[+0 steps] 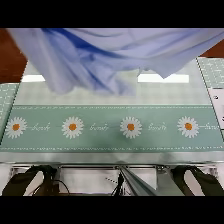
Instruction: Fold the shirts.
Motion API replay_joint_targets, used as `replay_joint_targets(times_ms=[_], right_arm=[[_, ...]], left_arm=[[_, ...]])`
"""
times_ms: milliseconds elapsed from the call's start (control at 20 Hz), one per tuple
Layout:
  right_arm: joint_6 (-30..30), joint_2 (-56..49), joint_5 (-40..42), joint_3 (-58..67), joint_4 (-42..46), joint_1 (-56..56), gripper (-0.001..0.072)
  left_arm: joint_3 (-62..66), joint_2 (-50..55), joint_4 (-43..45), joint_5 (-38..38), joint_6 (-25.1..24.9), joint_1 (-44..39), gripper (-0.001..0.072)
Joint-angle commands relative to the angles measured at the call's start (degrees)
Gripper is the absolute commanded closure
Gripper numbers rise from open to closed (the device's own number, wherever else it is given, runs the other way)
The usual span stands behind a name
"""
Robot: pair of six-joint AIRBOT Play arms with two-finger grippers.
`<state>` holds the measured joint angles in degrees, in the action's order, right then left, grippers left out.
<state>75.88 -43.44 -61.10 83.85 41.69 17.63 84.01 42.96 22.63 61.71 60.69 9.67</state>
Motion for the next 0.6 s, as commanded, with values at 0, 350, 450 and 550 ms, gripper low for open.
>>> replay_joint_targets(times_ms=[0,350,450,550], right_arm=[[4.44,1.29,-7.32,9.49,9.90,0.59,0.0683],[7.87,2.64,-25.64,12.87,15.56,0.59,0.0683],[7.96,4.98,-25.75,12.87,16.33,0.59,0.0683],[9.49,7.96,-26.32,12.87,17.46,0.59,0.0683]], left_arm=[[2.86,-6.05,18.21,4.72,10.69,1.14,0.0684],[2.86,-11.56,28.41,22.23,18.10,1.14,0.0684],[3.37,-14.25,28.65,22.27,19.26,1.14,0.0684],[6.49,-15.45,29.16,24.76,22.16,1.14,0.0684]])
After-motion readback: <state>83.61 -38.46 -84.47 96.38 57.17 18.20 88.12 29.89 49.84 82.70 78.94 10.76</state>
